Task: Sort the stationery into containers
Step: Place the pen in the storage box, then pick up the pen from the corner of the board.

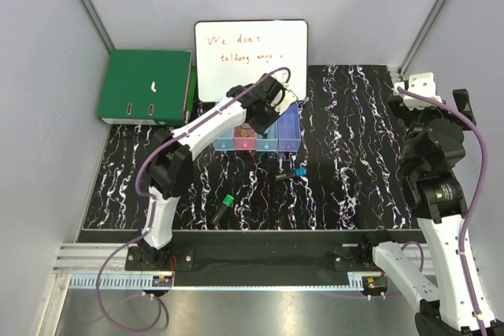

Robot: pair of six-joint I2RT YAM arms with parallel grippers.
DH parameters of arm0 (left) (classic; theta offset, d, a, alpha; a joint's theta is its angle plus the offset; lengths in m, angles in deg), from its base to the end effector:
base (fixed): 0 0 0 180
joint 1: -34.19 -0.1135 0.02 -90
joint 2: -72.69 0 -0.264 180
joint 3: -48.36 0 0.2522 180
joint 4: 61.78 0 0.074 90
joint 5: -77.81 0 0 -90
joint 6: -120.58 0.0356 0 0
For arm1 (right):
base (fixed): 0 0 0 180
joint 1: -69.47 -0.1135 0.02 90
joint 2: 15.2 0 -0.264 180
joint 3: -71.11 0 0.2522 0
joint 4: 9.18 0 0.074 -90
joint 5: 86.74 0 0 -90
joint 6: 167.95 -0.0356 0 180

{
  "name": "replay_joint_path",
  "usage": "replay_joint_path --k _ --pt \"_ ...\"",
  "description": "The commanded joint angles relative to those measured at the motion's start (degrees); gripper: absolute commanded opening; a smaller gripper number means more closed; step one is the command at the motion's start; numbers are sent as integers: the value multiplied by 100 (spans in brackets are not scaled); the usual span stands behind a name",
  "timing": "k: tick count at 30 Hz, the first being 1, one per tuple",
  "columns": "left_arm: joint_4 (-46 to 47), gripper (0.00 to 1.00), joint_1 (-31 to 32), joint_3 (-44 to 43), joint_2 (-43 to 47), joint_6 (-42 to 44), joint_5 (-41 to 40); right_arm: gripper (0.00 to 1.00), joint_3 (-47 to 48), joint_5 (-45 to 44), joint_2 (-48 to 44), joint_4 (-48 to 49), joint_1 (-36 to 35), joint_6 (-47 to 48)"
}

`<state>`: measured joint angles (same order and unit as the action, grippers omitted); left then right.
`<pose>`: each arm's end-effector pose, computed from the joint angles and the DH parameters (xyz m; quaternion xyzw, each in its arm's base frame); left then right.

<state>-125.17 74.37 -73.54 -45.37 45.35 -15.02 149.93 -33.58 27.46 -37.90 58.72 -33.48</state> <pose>0.3460 -0.2899 0.2689 0.4393 0.8588 -0.0345 0.2613 0.1328 0.0035 0.4545 -0.0797 0.6647 -0.4063 0.6219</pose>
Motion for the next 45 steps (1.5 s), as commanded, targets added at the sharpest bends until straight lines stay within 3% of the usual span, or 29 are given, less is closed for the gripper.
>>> replay_joint_path --k 1,5,8,23,24,31,38,45 --pt "-179 0 -256 -602 -235 -1422 915 98 16 10 -38 46 55 -87" --pt "-179 0 -406 -954 -568 -2248 1179 98 -28 36 -12 55 55 -114" --pt "-179 0 -424 -1104 -788 -2495 882 98 -54 37 -12 46 64 -123" --pt "-188 2 -441 -1394 -1527 -2821 81 98 -186 37 -64 37 64 -158" --pt "-170 11 -459 -1438 -1536 -2821 46 98 -195 37 -73 28 64 -158" --pt "-126 36 -485 -1588 -1483 -2698 54 98 -230 72 -82 -68 72 -219" --pt "-30 39 -494 -1675 -1290 -2593 221 98 -187 89 -82 -130 64 -246" --pt "58 42 -485 -1448 -212 -2119 906 98 6 124 -82 -253 72 -254"
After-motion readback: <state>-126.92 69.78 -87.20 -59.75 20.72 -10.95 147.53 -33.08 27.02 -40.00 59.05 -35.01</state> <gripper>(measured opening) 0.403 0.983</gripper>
